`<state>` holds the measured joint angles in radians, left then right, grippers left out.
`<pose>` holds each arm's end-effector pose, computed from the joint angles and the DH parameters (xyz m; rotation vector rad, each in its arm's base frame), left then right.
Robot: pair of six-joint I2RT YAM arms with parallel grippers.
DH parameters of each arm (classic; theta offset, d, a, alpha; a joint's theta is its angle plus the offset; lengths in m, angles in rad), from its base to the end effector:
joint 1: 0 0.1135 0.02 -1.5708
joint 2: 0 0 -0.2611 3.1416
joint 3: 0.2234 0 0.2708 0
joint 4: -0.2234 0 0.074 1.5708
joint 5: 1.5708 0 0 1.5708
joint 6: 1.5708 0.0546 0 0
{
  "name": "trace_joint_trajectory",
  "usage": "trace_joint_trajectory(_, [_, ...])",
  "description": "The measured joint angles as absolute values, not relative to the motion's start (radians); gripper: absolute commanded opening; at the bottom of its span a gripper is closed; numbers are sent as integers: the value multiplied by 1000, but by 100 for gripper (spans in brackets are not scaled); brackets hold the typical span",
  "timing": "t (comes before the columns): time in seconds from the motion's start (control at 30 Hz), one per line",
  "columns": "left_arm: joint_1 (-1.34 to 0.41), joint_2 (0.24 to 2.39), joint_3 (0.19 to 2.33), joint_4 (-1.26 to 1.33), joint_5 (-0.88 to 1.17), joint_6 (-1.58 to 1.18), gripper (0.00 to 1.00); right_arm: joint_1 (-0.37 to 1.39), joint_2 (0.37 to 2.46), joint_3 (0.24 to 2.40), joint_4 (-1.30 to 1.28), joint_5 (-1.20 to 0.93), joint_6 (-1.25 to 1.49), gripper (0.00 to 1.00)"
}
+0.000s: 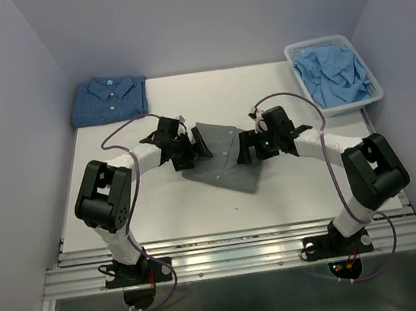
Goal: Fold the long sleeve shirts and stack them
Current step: Fold the shirt
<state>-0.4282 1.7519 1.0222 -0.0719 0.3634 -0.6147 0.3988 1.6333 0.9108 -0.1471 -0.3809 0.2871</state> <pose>0.3475 -0.1799 0.1492 -0.0477 2.5061 -0.9022 0.3188 0.1564 0.1492 -0.3156 2.4870 0.7615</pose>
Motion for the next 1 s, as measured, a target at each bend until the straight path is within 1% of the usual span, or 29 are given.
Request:
trace_joint_trajectory(0.07, [-428,1739,1022,-94,356,-616,99,454,1594,933,-194,-304,233,100])
trace_joint_trajectory(0.17, [-428,1683,1023,-152,329,-625,99,611,1506,976,-238,-187,152,100])
trace_joint_trajectory(0.3, [-417,1547,1023,-205,302,-656,99,780,1461,1007,-240,-58,76,100])
trace_joint_trajectory(0.47, [-373,1401,1007,-226,267,-691,99,931,1569,1037,-261,116,-25,100])
trace_joint_trajectory(0.57, [-332,1338,932,-234,260,-708,99,981,1665,1055,-260,194,-87,94])
trace_joint_trajectory(0.6, [-320,1328,907,-239,259,-714,99,989,1690,1063,-261,218,-104,85])
trace_joint_trajectory(0.67, [-298,1320,862,-239,263,-722,99,993,1749,1082,-258,262,-137,76])
trace_joint_trajectory(0.7, [-289,1319,842,-234,266,-724,99,992,1785,1093,-254,294,-151,64])
trace_joint_trajectory(0.73, [-279,1319,821,-231,273,-727,99,993,1807,1098,-245,315,-159,58])
trace_joint_trajectory(0.77, [-273,1320,801,-231,282,-730,99,993,1813,1102,-245,323,-165,50])
trace_joint_trajectory(0.8, [-270,1320,782,-220,297,-732,99,993,1813,1107,-239,337,-170,35])
trace_joint_trajectory(0.83, [-268,1320,770,-211,306,-734,99,993,1814,1106,-232,343,-177,29])
trace_joint_trajectory(0.9, [-266,1325,736,-170,350,-740,99,993,1815,1097,-226,351,-182,22])
trace_joint_trajectory(1.0, [-266,1346,712,-112,405,-743,99,993,1814,1079,-207,360,-189,20])
